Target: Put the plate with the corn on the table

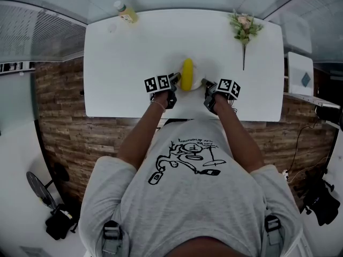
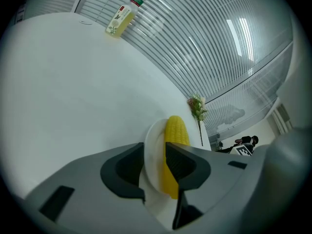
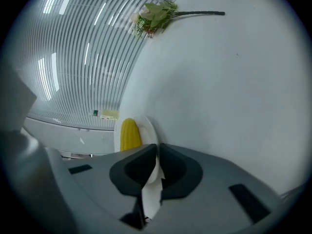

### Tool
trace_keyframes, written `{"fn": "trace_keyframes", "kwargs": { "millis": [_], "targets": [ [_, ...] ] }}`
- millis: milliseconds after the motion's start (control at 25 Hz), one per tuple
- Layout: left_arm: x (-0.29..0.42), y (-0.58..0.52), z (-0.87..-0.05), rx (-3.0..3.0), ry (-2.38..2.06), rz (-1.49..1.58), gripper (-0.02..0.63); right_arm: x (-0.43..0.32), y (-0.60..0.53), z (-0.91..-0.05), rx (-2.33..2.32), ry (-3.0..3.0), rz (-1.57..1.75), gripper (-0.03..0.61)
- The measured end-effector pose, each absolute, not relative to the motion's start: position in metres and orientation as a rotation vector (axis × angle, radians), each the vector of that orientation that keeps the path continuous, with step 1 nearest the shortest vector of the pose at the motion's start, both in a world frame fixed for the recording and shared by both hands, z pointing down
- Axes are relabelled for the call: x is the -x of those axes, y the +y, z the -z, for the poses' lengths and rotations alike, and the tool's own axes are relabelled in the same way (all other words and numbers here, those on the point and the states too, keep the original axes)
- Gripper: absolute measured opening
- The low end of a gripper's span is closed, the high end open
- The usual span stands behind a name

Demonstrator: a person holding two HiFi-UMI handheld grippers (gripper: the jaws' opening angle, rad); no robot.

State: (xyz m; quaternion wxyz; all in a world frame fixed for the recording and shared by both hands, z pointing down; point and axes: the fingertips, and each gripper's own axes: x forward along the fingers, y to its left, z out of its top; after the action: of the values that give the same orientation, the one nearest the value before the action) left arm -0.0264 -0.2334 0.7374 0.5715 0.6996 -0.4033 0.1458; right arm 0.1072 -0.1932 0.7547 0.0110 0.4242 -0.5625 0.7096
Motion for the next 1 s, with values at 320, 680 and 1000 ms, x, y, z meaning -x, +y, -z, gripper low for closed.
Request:
{"fn": "trace_keyframes", "kwargs": {
  "millis": [320, 680, 1000],
  "targets": [
    [0.031, -0.232, -0.736, -1.637, -0.947, -0.335, 0.133, -0.108, -0.195, -0.754, -1.316, -1.756, -2.198, 0.042],
    [0.04, -0.229, -0.725, -1.642, -0.975, -0.31, 0.133, -0.118, -0.194, -0.741, -1.309, -1.824, -2.075, 0.074],
    [0.047, -0.223, -0.697, -1.727, -1.018, -0.289, 0.133, -0.131, -0.199, -0.711, -1.341, -2.005, -1.714, 0.04]
  ]
}}
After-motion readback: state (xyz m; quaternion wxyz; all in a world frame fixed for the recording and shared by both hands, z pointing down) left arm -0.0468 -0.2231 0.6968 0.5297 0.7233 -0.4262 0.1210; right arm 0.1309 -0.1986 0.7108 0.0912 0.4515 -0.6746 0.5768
